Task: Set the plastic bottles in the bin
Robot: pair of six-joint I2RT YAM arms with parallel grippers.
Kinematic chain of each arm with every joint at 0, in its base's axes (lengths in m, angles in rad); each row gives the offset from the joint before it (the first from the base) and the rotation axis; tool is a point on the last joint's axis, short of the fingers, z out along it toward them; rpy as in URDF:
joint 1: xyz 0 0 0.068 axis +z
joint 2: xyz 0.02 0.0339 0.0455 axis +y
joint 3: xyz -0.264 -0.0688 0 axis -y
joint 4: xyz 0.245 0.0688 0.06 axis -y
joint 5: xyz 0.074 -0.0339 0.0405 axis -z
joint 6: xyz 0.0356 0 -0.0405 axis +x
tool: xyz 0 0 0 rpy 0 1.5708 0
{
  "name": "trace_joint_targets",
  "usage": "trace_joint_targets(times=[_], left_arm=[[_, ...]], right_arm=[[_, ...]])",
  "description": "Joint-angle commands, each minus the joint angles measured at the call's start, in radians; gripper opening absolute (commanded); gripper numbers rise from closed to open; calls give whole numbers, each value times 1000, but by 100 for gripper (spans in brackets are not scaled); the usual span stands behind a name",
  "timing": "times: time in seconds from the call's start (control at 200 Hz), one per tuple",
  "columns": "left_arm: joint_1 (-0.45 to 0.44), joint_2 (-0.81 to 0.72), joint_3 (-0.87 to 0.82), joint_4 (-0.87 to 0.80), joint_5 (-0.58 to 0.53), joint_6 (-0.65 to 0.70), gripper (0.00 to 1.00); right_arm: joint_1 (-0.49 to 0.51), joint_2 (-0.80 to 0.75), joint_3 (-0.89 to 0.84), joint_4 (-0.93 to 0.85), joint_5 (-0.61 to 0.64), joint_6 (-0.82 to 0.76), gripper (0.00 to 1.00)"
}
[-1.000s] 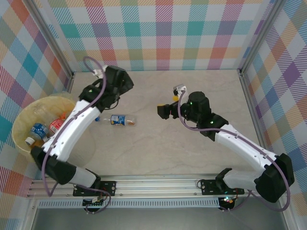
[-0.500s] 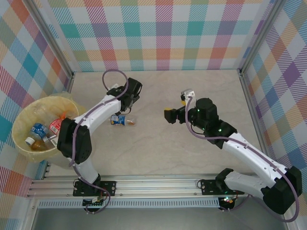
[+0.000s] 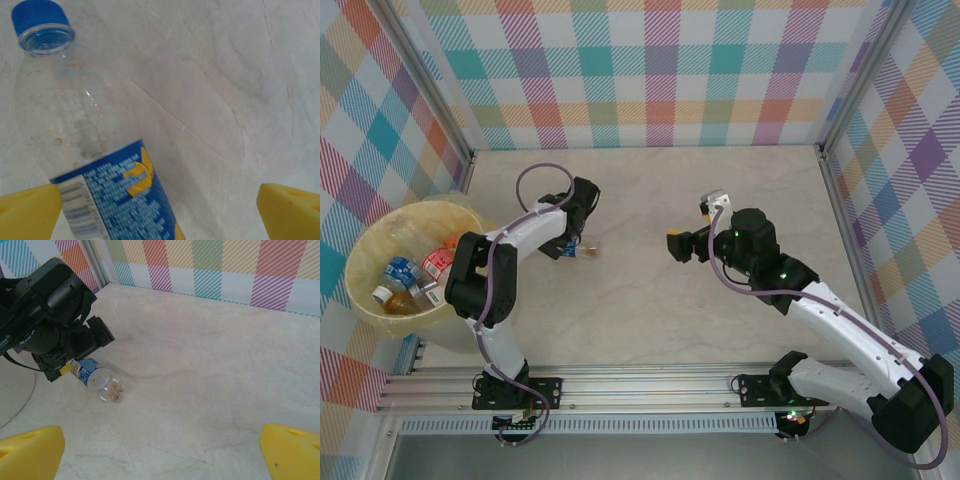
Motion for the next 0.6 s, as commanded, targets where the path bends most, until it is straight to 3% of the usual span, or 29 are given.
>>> trace_joint_targets(times=[0.0,0.225,0.595], left_arm=[[28,16,-48,47,-31,-76,100],[47,45,-83,127,13,-47,99],[60,127,-121,301,118,70,84]], right_arm=[[5,-29,-15,-13,23,-17,100],[5,-21,-17,-6,23,-19,100],[5,-12,-14,-6,23,-6,100]])
